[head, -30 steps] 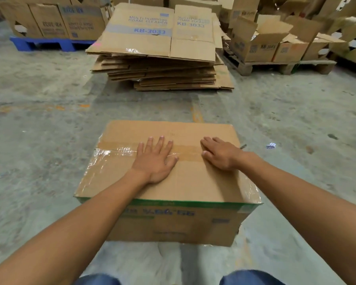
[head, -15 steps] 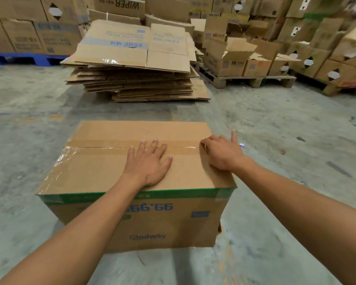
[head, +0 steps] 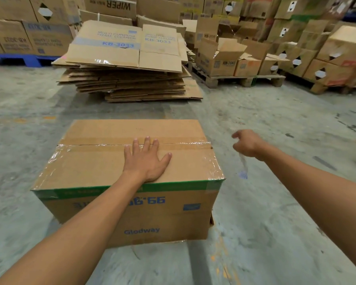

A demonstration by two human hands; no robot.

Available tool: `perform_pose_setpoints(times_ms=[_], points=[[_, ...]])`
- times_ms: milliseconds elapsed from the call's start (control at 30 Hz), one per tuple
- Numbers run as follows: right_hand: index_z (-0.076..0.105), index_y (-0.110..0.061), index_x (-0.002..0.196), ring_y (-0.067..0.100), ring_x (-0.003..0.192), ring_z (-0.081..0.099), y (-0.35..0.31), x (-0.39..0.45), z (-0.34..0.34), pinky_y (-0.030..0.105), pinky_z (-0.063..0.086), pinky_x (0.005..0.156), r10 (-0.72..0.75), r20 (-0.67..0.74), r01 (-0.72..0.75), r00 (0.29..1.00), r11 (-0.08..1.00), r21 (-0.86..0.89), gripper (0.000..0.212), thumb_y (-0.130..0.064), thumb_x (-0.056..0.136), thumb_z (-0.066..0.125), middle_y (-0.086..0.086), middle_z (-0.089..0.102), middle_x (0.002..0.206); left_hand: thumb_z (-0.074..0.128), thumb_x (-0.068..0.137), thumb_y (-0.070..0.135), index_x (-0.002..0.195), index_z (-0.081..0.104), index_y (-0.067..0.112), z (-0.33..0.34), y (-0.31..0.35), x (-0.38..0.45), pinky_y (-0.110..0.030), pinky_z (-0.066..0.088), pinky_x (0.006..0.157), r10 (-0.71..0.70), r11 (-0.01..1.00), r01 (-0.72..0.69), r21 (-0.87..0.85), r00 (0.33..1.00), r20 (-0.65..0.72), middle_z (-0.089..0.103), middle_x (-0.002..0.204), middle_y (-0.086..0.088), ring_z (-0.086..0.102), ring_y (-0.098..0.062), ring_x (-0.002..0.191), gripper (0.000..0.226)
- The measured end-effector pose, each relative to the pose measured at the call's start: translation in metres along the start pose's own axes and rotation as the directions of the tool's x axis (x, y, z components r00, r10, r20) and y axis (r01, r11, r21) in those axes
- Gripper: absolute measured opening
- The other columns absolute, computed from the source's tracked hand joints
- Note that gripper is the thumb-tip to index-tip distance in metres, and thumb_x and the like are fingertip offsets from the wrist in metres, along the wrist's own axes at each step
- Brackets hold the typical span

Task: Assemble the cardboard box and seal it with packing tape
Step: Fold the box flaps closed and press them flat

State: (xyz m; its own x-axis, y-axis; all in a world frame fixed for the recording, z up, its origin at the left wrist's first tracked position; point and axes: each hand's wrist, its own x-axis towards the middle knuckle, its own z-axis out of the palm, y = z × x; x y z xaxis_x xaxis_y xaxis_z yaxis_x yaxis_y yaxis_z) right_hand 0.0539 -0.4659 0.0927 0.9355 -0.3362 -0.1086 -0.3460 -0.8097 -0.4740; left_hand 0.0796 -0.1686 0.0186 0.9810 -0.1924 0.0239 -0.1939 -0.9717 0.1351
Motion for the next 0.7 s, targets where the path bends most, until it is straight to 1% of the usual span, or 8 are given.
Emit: perform_pose_setpoints(times_ms=[67,167,267,367,467,567,633,700], points=[[0.06,-0.007,0.128,0.034,0.116,0.055,0.01,-0.004,0.001,0.038,0.048,0.094,0.024,0.152,-0.016,0.988,0.998,-0.053,0.044,0.004,0.085,0.06,0.018,0.053,0.128,0.004,0.08,0.078,0.154,0.009,0.029,-0.002,0.001,-0.001,-0.058,0.003,0.117,-0.007,1.0,0.007,-0.003,1.0,-0.002,0.002,0.165,-0.001,-0.001,-0.037,0.149,0.089],[0.066,-0.012,0.09,0.024,0.081,0.06,0.021,-0.006,0.008,0.028,0.048,0.063,-0.059,0.063,0.06,0.996,0.998,-0.004,0.018,0.004,0.083,0.065,0.008,0.062,0.086,0.006,0.082,0.077,0.155,0.009,0.029,-0.003,0.001,-0.002,-0.058,0.003,0.117,-0.005,1.0,0.005,0.002,1.0,0.002,0.002,0.165,-0.001,-0.001,-0.037,0.149,0.087],[0.068,-0.014,0.077,0.011,0.061,0.058,0.021,-0.008,0.013,0.022,0.038,0.051,-0.105,0.068,0.112,0.992,0.988,-0.106,0.012,-0.016,0.086,0.075,0.004,0.068,0.075,0.006,0.082,0.077,0.155,0.009,0.029,-0.004,0.001,-0.002,-0.058,0.003,0.117,-0.003,1.0,0.003,0.006,1.0,0.006,0.002,0.165,-0.001,0.0,-0.037,0.149,0.087],[0.072,-0.008,0.075,0.022,0.068,0.061,0.02,-0.011,0.017,0.028,0.045,0.056,-0.072,0.105,0.093,0.992,0.972,-0.218,0.035,-0.037,0.093,0.065,0.008,0.068,0.074,0.005,0.082,0.078,0.155,0.009,0.029,-0.004,0.0,-0.004,-0.058,0.004,0.117,0.004,1.0,-0.004,0.007,1.0,0.007,0.002,0.165,-0.001,0.0,-0.037,0.149,0.087],[0.072,0.006,0.094,0.035,0.09,0.068,0.023,-0.01,0.019,0.043,0.057,0.082,-0.057,0.117,0.085,0.991,0.964,-0.252,0.028,-0.018,0.097,0.058,0.019,0.072,0.095,0.005,0.081,0.078,0.155,0.009,0.03,-0.003,-0.001,-0.004,-0.058,0.004,0.117,0.008,1.0,-0.008,0.003,1.0,0.007,0.002,0.165,0.0,0.0,-0.036,0.149,0.088],[0.063,0.003,0.092,0.031,0.083,0.062,0.025,-0.014,0.015,0.035,0.054,0.067,-0.045,0.125,0.081,0.991,0.948,-0.307,0.007,0.003,0.087,0.059,0.016,0.066,0.095,0.004,0.08,0.079,0.154,0.009,0.03,-0.002,-0.002,-0.003,-0.057,0.004,0.117,0.008,1.0,-0.008,0.005,1.0,0.003,0.003,0.165,0.0,0.001,-0.036,0.149,0.089],[0.055,-0.004,0.092,0.026,0.078,0.052,0.025,-0.019,0.013,0.029,0.043,0.056,-0.007,0.147,0.057,0.989,0.94,-0.337,0.013,0.006,0.085,0.057,0.014,0.06,0.096,0.004,0.08,0.079,0.154,0.01,0.03,-0.002,-0.002,-0.002,-0.057,0.004,0.118,0.006,1.0,-0.006,0.0,1.0,0.0,0.003,0.165,0.0,0.001,-0.036,0.149,0.089],[0.059,0.002,0.102,0.03,0.086,0.057,0.027,-0.021,0.012,0.036,0.048,0.065,0.013,0.149,0.042,0.989,0.931,-0.363,0.017,0.005,0.088,0.05,0.019,0.063,0.106,0.004,0.08,0.079,0.154,0.01,0.03,-0.002,-0.002,-0.002,-0.057,0.004,0.117,0.002,1.0,-0.002,-0.005,1.0,-0.002,0.004,0.165,0.0,0.002,-0.036,0.149,0.089]])
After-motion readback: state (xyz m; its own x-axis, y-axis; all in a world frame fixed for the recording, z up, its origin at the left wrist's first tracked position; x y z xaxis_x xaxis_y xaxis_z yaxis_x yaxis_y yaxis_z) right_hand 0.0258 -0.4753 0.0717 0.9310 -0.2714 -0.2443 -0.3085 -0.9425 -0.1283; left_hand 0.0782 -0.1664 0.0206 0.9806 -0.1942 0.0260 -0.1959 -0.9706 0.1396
